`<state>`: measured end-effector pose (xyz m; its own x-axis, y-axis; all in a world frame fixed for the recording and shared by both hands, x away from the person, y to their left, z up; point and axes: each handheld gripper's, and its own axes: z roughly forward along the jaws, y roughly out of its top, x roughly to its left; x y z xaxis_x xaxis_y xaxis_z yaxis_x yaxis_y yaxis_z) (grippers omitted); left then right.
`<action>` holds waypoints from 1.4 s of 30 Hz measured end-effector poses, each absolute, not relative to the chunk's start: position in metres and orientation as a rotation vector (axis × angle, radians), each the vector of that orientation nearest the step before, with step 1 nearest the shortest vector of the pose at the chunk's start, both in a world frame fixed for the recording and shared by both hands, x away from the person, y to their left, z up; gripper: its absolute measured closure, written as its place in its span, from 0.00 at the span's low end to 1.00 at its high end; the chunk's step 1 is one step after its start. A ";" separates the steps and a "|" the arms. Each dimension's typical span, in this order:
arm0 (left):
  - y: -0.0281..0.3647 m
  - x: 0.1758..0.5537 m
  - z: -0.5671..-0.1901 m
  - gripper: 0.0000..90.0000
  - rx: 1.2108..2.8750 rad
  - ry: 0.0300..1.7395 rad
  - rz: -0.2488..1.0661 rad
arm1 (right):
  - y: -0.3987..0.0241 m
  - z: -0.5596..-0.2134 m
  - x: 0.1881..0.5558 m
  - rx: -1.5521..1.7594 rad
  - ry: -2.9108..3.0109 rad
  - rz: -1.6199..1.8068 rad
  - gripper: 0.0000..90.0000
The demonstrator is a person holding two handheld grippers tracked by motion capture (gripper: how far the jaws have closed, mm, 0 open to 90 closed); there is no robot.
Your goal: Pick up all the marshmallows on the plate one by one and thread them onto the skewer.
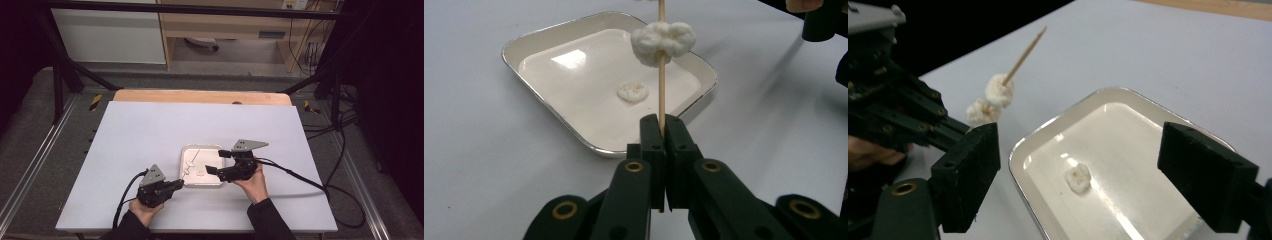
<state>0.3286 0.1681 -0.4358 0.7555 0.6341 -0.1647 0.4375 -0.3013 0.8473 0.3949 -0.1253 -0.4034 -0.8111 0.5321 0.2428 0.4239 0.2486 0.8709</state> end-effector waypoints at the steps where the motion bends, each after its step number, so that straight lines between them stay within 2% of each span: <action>1: 0.169 0.329 -0.436 0.98 1.948 0.815 0.244 | -0.126 -0.404 0.395 0.914 2.411 1.600 0.18; 19: 0.181 0.332 -0.433 0.98 1.982 0.849 0.253 | -0.109 -0.413 0.404 0.888 2.524 1.363 0.05; 24: 0.183 0.333 -0.433 0.98 1.979 0.851 0.249 | -0.098 -0.415 0.409 0.864 2.561 1.265 0.06; 32: 0.184 0.333 -0.433 0.97 1.975 0.855 0.245 | -0.077 -0.423 0.419 0.783 2.617 1.177 0.18; 42: 0.184 0.334 -0.434 0.98 1.978 0.854 0.240 | -0.068 -0.436 0.425 0.753 2.675 1.131 0.42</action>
